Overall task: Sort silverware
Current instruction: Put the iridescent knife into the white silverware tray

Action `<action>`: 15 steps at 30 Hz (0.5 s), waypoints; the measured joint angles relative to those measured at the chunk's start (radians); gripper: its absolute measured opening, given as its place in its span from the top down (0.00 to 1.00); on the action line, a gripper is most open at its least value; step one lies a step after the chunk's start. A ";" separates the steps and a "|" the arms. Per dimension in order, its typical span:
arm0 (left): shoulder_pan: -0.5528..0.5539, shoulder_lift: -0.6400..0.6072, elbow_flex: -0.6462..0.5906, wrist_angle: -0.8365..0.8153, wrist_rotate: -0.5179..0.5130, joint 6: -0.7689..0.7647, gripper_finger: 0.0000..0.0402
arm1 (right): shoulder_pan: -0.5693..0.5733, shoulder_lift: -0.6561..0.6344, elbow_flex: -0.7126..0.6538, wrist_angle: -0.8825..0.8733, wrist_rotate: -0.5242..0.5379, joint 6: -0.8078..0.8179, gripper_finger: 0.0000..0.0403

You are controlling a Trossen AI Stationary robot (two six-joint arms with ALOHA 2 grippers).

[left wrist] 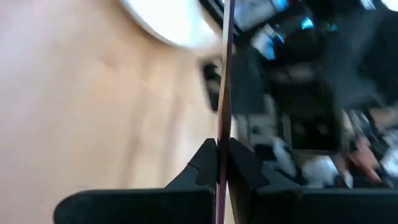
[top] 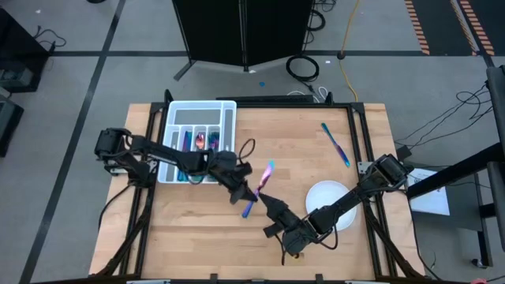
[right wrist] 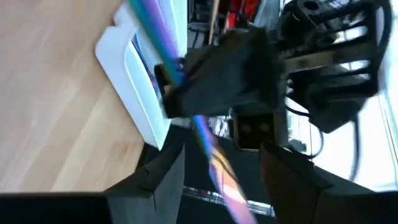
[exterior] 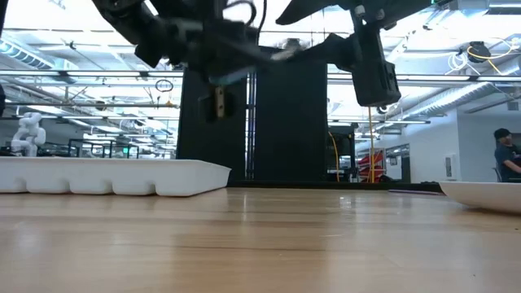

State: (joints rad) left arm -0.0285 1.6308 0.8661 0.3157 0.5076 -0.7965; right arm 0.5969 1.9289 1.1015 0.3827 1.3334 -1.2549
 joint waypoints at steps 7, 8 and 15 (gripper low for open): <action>0.126 -0.105 0.000 -0.270 -0.076 0.026 0.97 | -0.002 0.000 0.000 -0.037 0.057 0.081 0.54; 0.141 -0.128 0.000 -0.335 -0.096 0.035 0.97 | -0.003 0.000 0.000 -0.040 0.062 0.089 0.54; 0.236 -0.263 -0.010 -0.641 -0.164 0.106 0.97 | -0.028 0.000 0.000 -0.070 0.058 0.182 0.54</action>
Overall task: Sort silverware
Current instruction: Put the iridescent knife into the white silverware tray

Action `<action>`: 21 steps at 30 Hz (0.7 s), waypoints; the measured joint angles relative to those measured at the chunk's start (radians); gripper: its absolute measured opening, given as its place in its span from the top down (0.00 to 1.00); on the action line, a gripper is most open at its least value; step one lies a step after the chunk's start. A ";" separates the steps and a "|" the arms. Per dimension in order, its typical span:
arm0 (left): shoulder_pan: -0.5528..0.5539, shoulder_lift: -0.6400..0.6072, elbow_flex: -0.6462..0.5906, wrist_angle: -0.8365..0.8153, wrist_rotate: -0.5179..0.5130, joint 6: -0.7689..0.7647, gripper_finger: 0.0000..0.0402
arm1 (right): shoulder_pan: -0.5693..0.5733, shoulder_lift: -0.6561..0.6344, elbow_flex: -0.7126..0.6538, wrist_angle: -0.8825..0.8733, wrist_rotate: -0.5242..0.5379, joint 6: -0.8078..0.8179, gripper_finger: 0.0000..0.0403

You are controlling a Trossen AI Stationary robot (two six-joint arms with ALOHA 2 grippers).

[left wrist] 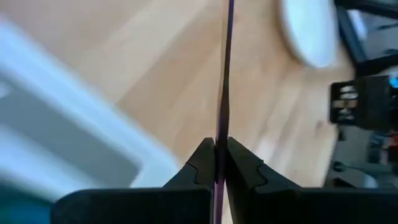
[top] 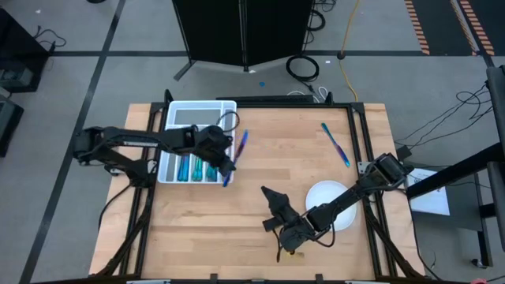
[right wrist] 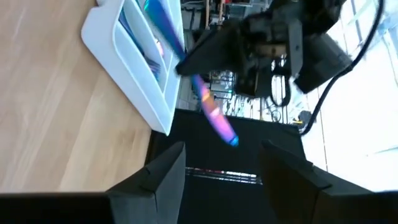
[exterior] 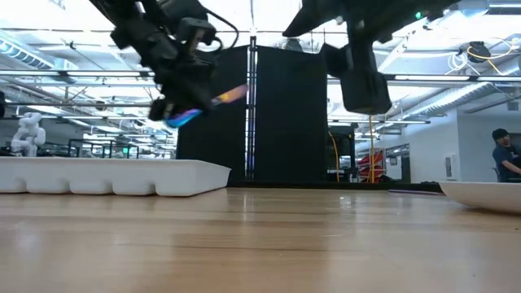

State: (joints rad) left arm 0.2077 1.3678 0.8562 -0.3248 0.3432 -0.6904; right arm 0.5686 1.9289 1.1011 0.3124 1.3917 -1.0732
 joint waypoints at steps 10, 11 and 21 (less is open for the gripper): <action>0.102 -0.194 0.000 -0.460 -0.126 0.043 0.97 | -0.037 0.000 0.000 -0.238 -0.003 0.282 0.54; 0.115 -0.213 0.000 -0.490 -0.138 0.037 0.97 | -0.039 0.000 0.000 -0.264 -0.003 0.311 0.54; 0.272 -0.398 -0.109 -0.657 -0.141 0.015 0.97 | -0.065 0.000 0.000 -0.517 -0.012 0.569 0.54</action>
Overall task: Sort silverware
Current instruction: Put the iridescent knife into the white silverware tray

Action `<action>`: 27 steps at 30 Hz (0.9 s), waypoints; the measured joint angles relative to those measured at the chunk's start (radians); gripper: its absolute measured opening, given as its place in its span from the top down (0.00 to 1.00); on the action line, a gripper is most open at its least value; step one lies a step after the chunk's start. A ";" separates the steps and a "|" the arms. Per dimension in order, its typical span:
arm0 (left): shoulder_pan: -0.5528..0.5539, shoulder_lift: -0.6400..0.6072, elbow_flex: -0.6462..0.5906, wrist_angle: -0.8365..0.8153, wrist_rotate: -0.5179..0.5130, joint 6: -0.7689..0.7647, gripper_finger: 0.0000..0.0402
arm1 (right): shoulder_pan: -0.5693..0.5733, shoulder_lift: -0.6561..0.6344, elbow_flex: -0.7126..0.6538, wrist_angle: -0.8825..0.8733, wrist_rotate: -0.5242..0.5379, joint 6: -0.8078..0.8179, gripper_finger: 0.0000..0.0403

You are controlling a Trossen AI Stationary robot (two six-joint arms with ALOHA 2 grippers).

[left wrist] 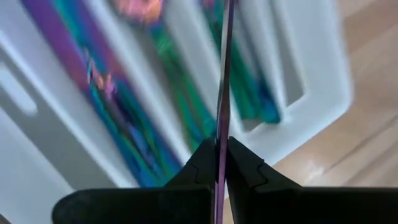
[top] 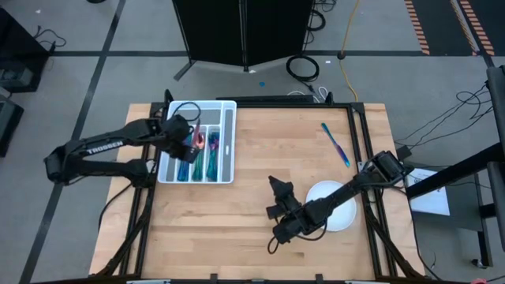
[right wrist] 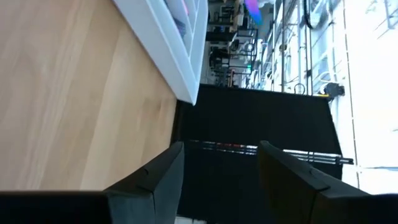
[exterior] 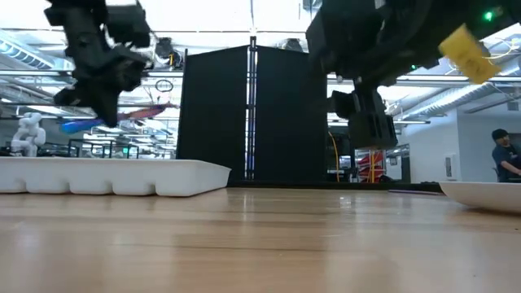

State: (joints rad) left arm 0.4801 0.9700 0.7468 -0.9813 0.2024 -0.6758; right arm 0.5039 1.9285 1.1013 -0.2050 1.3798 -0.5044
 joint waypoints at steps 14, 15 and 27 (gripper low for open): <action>0.230 -0.029 -0.217 0.051 0.100 0.003 0.97 | -0.056 -0.001 0.000 -0.140 -0.114 0.206 0.54; 0.241 -0.029 -0.221 0.058 0.103 0.002 0.97 | -0.056 -0.001 0.000 -0.142 -0.124 0.206 0.54; 0.265 -0.025 -0.238 0.088 0.106 -0.051 0.91 | -0.056 -0.001 0.000 -0.145 -0.130 0.209 0.54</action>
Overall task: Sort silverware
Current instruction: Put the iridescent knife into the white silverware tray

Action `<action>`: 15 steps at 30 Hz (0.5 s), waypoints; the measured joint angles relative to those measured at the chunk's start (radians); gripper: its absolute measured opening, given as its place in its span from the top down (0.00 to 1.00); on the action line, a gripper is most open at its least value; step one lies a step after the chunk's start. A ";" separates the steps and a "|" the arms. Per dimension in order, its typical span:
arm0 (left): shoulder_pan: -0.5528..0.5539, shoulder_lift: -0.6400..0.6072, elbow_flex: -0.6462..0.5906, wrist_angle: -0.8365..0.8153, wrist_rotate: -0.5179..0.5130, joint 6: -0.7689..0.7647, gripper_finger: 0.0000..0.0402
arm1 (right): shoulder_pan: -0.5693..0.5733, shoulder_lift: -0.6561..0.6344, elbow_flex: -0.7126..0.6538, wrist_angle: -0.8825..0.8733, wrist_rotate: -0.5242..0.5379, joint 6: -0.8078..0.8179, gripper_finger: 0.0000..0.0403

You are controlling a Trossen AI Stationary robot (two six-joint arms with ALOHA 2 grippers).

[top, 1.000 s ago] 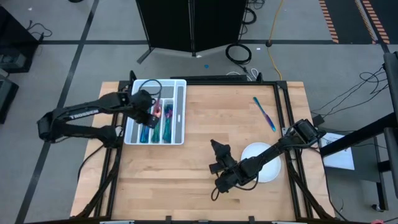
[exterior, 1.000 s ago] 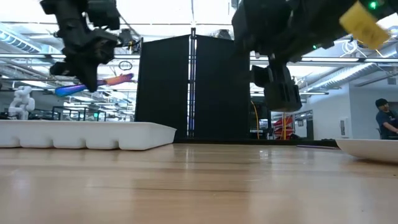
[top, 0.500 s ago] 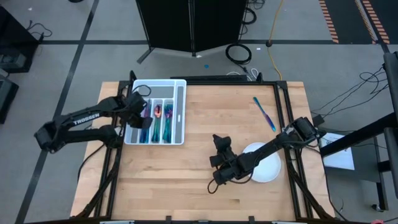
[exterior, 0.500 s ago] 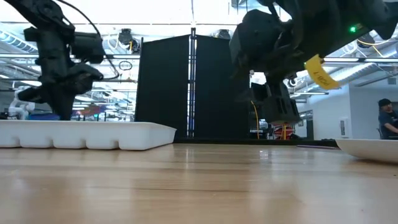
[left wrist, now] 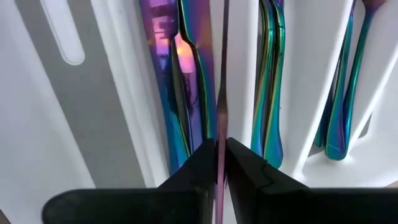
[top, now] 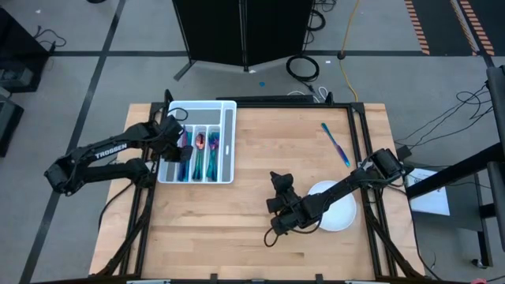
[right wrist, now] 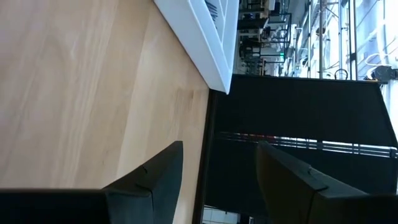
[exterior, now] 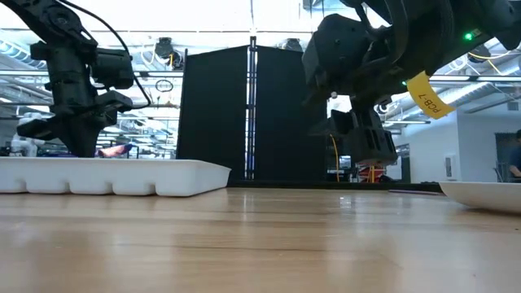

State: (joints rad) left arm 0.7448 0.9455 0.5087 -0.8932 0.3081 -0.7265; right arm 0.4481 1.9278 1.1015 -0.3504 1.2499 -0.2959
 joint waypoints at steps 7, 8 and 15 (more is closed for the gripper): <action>-0.001 0.000 0.000 0.005 -0.047 0.000 0.90 | -0.004 0.000 0.000 0.000 0.000 0.003 0.54; -0.001 0.000 0.000 0.005 -0.057 0.001 0.90 | -0.004 0.000 0.000 0.000 0.000 0.004 0.54; -0.001 0.000 0.000 0.003 -0.069 0.001 0.90 | -0.004 0.000 0.000 0.001 0.000 0.004 0.54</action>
State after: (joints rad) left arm 0.7441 0.9455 0.5087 -0.8904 0.2386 -0.7258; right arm 0.4442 1.9278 1.1015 -0.3496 1.2503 -0.2916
